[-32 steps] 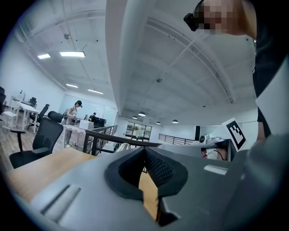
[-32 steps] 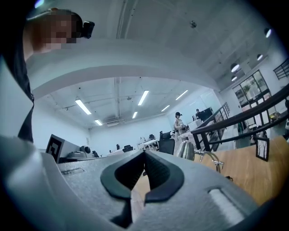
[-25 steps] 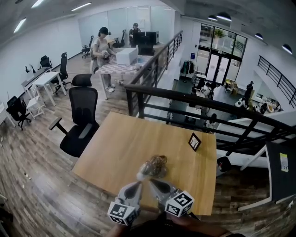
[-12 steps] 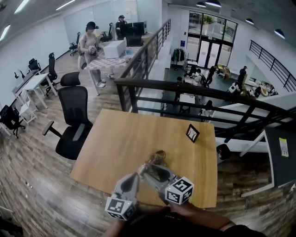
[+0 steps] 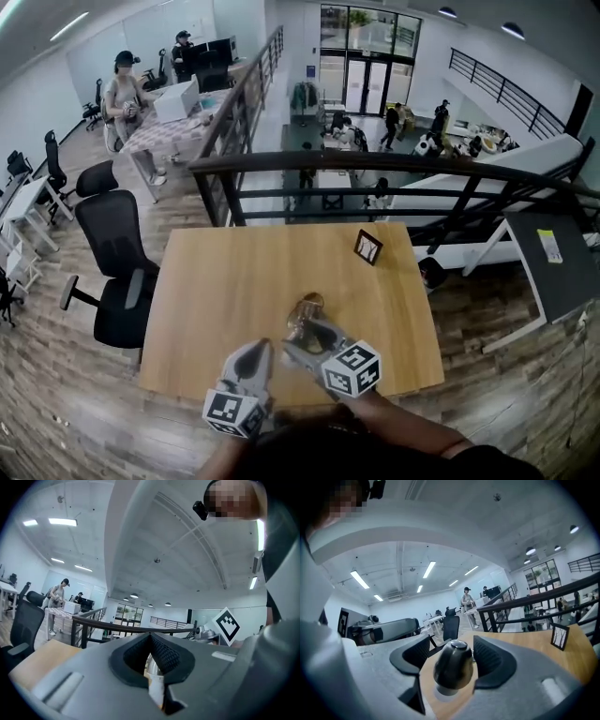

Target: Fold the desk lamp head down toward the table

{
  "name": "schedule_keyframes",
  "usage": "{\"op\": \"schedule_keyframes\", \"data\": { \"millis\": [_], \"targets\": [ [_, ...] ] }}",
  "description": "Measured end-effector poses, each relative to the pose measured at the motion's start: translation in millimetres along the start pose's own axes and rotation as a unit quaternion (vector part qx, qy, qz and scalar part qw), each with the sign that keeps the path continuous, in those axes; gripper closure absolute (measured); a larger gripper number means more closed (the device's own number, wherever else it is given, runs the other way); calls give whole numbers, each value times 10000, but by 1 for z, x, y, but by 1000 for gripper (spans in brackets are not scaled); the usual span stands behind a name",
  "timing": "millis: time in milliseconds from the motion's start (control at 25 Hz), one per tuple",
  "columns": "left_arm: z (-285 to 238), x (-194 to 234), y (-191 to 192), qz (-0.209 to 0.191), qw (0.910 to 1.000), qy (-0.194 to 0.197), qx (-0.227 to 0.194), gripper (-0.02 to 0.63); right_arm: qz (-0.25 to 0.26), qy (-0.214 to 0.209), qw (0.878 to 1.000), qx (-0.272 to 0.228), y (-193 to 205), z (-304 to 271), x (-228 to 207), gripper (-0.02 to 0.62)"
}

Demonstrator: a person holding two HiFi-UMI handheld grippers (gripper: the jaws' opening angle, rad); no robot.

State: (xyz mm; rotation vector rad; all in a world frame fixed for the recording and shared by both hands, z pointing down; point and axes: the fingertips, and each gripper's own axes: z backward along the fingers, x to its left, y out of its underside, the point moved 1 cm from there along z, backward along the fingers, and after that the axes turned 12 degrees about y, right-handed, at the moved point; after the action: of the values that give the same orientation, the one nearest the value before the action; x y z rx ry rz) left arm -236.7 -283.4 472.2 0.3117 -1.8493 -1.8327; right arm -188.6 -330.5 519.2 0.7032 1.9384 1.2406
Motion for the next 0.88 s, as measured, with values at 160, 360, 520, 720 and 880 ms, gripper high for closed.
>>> {"op": "schedule_keyframes", "data": {
  "millis": [160,360,520,720,880],
  "targets": [
    [0,9,-4,5,9994,343,63,604,-94,371,9993,-10,6,-7,-4,308],
    [6,15,-2,58,9972,728,183,604,-201,812,9965,-10,11,-9,-13,344],
    [14,18,6,137,9947,985,249,604,-180,1003,9947,-124,12,-7,-13,348],
    [19,22,14,205,9918,1207,360,604,-48,1196,9928,-57,20,-7,-12,354],
    [25,22,15,207,9901,1329,406,604,107,1379,9903,119,41,-6,-4,360]
  ]
}}
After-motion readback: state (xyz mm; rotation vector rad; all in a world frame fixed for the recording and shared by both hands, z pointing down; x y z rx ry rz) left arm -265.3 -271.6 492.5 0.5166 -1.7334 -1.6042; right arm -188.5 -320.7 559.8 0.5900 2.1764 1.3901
